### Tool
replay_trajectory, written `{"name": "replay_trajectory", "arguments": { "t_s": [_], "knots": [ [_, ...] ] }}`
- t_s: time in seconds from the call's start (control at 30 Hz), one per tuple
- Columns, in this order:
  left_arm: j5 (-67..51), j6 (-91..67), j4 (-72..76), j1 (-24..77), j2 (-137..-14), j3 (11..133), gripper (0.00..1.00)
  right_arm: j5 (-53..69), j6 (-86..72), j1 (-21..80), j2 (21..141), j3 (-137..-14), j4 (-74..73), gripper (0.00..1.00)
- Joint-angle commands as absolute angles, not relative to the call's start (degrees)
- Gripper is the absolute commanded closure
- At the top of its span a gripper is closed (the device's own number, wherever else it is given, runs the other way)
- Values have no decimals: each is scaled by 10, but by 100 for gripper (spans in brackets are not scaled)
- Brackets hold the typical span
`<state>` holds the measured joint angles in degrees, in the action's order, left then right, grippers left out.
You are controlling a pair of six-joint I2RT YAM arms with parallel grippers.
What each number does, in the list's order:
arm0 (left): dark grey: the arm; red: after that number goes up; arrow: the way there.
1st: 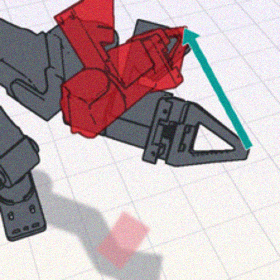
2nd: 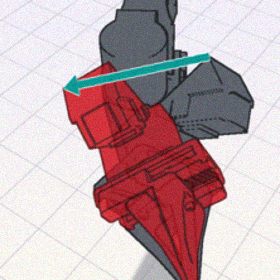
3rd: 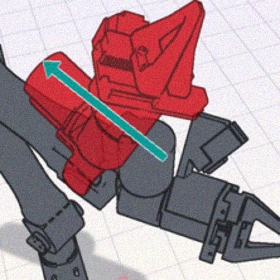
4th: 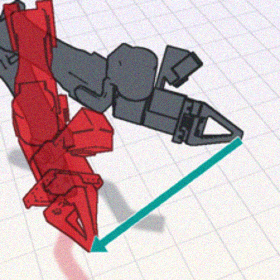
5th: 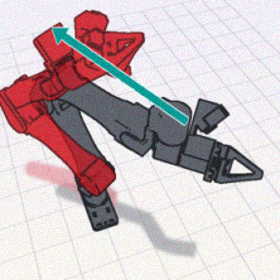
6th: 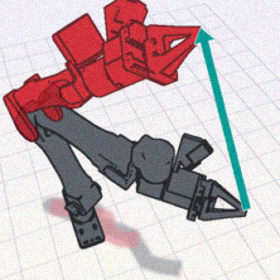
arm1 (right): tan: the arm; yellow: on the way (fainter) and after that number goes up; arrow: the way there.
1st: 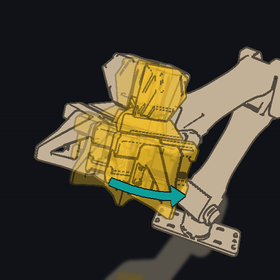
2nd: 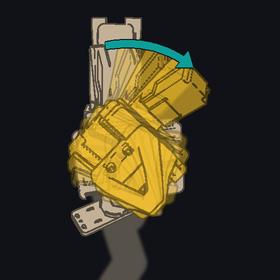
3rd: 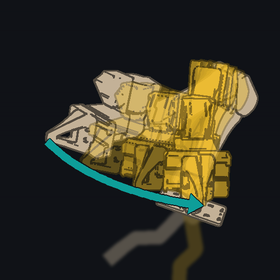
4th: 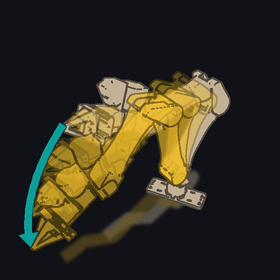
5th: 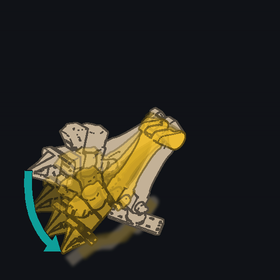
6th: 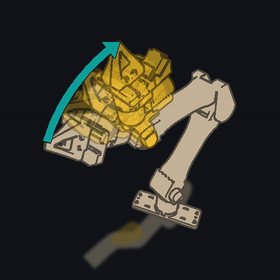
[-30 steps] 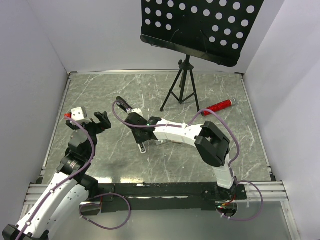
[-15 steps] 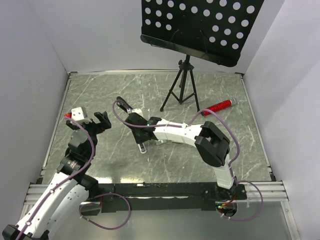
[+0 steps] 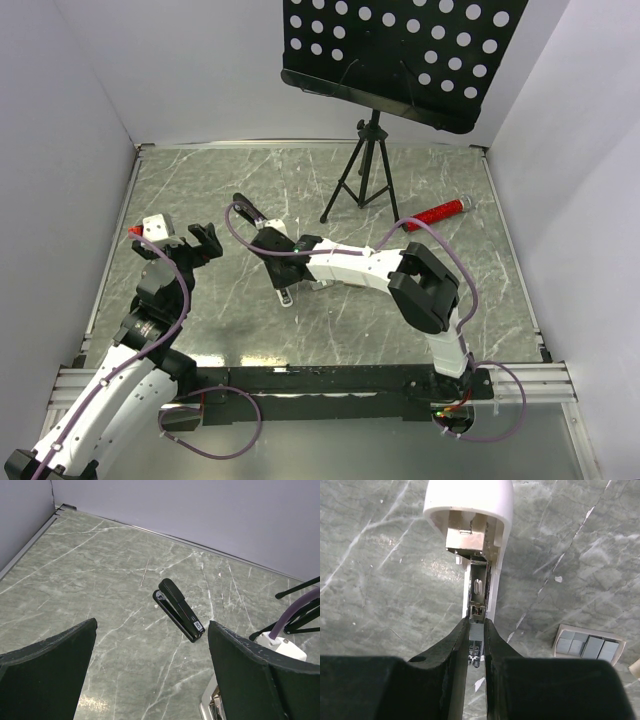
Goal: Load the staples into the stapler
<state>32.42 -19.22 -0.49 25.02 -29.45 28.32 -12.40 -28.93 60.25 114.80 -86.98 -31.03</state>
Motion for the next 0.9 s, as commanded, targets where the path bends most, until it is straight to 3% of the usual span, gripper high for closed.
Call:
{"name": "replay_trajectory", "arguments": {
  "t_s": [0.0,0.87],
  "knots": [
    [327,-193,9,252,-289,287,3,-124,-296,608,1165,-866,-308,82],
    [324,-193,11,252,-291,286,3,-124,-300,608,1126,-857,-282,83]
  ]
}}
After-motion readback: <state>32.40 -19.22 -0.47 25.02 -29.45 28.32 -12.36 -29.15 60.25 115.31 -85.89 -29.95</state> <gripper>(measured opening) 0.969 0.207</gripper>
